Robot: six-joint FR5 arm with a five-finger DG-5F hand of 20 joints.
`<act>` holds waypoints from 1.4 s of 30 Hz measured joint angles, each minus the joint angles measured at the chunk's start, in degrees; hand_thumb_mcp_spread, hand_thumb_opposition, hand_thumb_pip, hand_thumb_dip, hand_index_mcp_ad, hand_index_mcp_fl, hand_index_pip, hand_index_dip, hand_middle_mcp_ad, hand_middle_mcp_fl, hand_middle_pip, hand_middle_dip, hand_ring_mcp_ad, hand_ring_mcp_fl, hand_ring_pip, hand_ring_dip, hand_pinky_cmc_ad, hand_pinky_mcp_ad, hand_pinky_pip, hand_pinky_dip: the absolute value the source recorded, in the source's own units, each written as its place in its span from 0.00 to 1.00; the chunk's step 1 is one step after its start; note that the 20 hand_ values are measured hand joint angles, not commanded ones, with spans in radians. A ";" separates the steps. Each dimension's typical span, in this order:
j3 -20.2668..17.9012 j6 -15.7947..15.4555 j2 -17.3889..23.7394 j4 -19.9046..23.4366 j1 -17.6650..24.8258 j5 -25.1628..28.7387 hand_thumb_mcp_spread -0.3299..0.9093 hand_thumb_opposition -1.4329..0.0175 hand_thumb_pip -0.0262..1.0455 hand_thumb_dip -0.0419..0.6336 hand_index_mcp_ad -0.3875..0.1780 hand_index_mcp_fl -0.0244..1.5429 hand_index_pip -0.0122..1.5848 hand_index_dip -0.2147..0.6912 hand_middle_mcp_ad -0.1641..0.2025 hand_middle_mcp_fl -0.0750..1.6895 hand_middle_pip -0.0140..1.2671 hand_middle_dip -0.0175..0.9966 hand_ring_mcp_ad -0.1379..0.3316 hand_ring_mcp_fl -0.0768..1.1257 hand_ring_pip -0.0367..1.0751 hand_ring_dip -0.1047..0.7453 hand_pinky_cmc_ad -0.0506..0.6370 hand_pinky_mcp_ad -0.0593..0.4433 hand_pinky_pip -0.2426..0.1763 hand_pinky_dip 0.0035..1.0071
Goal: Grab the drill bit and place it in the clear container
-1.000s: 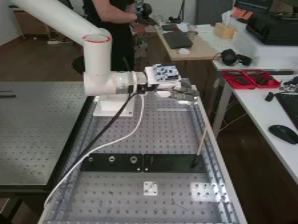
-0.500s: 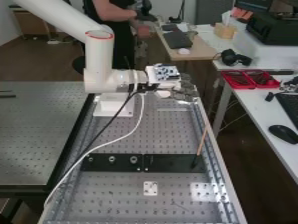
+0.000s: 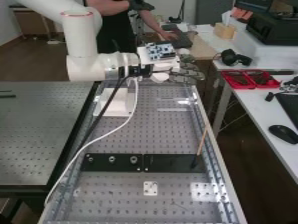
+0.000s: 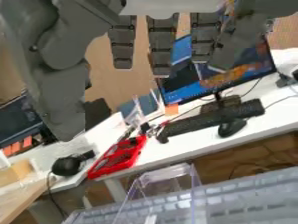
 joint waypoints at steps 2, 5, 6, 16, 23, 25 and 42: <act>-1.14 -0.53 1.54 0.30 -0.61 0.71 0.53 0.48 0.58 0.34 0.46 0.08 0.08 0.49 0.65 0.11 0.10 0.25 0.75 0.07 0.10 0.21 0.53 0.41 0.32 0.37; -3.00 -1.26 3.81 0.53 -1.52 2.44 0.53 0.48 0.58 0.35 0.47 0.08 0.08 0.50 0.66 0.11 0.10 0.25 0.75 0.07 0.10 0.21 0.53 0.41 0.32 0.38; -3.80 -1.65 4.84 0.50 -1.91 3.35 0.53 0.48 0.58 0.35 0.47 0.08 0.08 0.51 0.66 0.11 0.10 0.25 0.75 0.07 0.10 0.21 0.53 0.41 0.32 0.39; -6.16 -5.25 9.45 -3.00 -4.38 7.23 0.53 0.48 0.58 0.34 0.46 0.11 0.08 0.51 0.66 0.11 0.10 0.25 0.75 0.07 0.10 0.21 0.51 0.42 0.32 0.39; -6.24 -7.17 11.08 -4.63 -5.17 8.59 0.53 0.49 0.58 0.35 0.46 0.11 0.08 0.51 0.65 0.11 0.10 0.25 0.75 0.06 0.10 0.21 0.50 0.42 0.32 0.39; -6.11 -7.26 11.14 -4.80 -5.16 8.48 0.53 0.48 0.58 0.35 0.46 0.11 0.08 0.52 0.65 0.11 0.10 0.25 0.75 0.06 0.10 0.21 0.50 0.42 0.32 0.39; -5.61 -10.78 13.76 -7.14 -4.94 10.95 0.53 0.49 0.56 0.34 0.50 0.13 0.07 0.56 0.65 0.11 0.10 0.25 0.75 0.06 0.10 0.21 0.50 0.42 0.32 0.39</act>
